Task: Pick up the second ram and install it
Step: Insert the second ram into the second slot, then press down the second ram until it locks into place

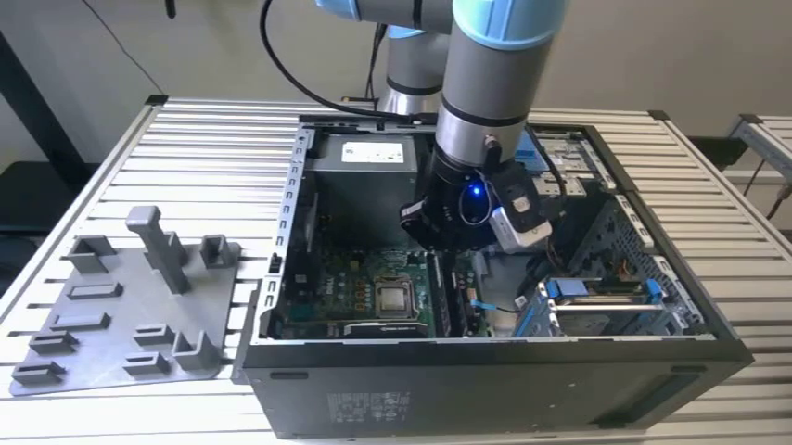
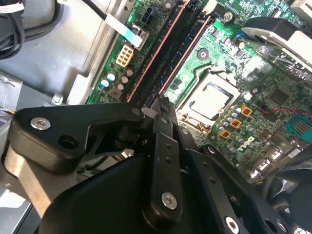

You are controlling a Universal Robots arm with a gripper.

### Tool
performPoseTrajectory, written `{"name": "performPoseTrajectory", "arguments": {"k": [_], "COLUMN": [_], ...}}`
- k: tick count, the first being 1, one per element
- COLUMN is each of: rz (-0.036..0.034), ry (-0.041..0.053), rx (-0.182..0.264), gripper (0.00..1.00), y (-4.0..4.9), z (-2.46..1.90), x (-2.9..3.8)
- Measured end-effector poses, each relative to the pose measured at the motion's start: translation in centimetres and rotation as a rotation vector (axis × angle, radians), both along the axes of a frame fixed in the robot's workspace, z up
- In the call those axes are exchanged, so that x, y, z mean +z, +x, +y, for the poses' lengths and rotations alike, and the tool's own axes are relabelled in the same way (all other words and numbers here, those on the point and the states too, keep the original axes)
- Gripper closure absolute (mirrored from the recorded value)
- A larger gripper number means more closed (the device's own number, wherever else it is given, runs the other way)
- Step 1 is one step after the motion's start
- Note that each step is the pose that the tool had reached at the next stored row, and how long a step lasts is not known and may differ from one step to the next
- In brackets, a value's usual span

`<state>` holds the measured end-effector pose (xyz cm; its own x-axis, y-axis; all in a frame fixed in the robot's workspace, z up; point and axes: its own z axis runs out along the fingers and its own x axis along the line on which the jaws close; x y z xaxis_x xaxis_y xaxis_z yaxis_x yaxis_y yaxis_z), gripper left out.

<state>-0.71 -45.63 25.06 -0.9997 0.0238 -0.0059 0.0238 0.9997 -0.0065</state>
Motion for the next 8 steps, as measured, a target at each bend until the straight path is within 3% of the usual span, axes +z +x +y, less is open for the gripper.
{"name": "performPoseTrajectory", "arguments": {"k": [8], "rz": [-0.0001], "ry": [0.0002], "rx": [0.0], "gripper": [0.89], "y": [0.0], "z": [0.0], "x": [0.0]}}
